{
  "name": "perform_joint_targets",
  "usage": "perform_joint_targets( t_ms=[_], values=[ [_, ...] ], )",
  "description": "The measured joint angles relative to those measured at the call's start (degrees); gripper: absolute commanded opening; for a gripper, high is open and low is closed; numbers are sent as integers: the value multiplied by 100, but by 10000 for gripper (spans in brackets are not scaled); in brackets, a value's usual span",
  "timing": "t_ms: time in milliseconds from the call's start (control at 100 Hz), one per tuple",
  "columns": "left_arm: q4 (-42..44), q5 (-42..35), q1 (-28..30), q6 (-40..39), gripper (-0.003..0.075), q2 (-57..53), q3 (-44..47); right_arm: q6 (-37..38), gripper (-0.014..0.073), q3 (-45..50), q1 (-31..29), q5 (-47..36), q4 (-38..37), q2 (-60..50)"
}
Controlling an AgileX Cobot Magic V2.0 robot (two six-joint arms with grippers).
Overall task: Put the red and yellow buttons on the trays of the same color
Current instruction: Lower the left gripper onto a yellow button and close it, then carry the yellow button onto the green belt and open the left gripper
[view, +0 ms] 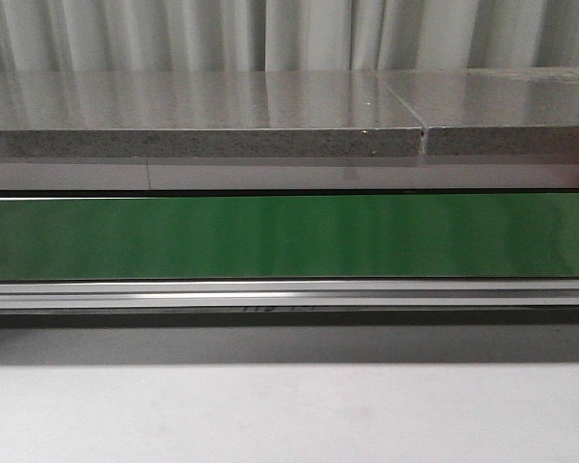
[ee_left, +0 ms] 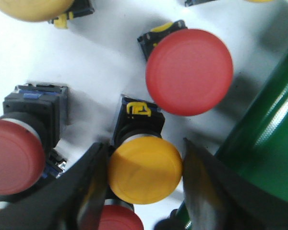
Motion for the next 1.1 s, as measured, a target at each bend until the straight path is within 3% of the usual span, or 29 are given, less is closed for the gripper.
perform_joint_targets(
  t_ms=[580, 1100],
  values=[
    [71, 46, 0, 24, 240, -394, -13, 0, -65, 0, 0, 0, -3, 0],
    [-14, 741, 0, 213, 240, -1040, -484, 0, -65, 0, 0, 0, -3, 0]
  ],
)
